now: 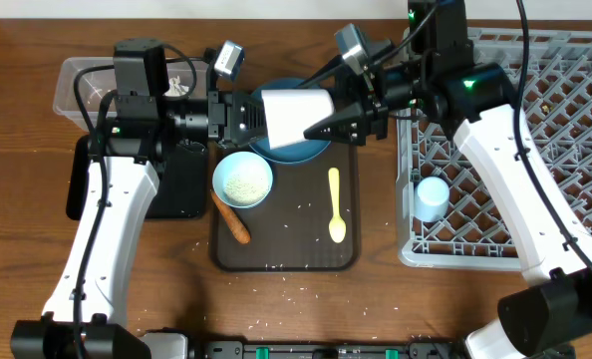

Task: Sort waste into correct bins and load items into the dishwasher rack
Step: 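Place the pink cup into the dish rack with the right gripper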

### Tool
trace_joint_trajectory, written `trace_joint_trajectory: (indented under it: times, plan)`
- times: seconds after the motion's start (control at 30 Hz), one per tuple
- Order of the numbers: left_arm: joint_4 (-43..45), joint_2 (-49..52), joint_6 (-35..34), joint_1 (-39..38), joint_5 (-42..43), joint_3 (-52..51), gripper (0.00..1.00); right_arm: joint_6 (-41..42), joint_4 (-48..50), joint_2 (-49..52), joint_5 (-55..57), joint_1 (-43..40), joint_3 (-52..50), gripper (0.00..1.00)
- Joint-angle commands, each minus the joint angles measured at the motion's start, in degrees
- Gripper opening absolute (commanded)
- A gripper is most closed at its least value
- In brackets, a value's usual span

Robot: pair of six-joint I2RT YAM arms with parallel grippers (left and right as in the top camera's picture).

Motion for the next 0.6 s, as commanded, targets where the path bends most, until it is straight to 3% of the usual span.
trace_joint_trajectory:
  times: [0.0,0.17,0.37,0.5,0.57]
  plan:
    - [0.2,0.0,3.6,-0.1,-0.2,0.8,0.46,6.6,-0.2,0.0,3.5,-2.7,0.0,0.54]
    - [0.2,0.0,4.8,-0.1,-7.0,0.6,0.46,15.0,-1.9,-0.5,10.6,-9.5,0.0,0.54]
    - [-0.3,0.0,4.8,-0.1,-19.6,0.4,0.46,18.3,-14.4,-0.7,23.8,-19.6,0.0,0.54]
    - [-4.0,0.0,6.4,-0.2,-32.6,0.3,0.46,21.9,-24.7,-1.8,38.8,-24.8,0.1,0.54]
    - [-8.9,0.0,7.7,-0.2,-43.4,0.3,0.46,23.7,-29.5,-3.0,46.9,-26.4,0.6,0.55]
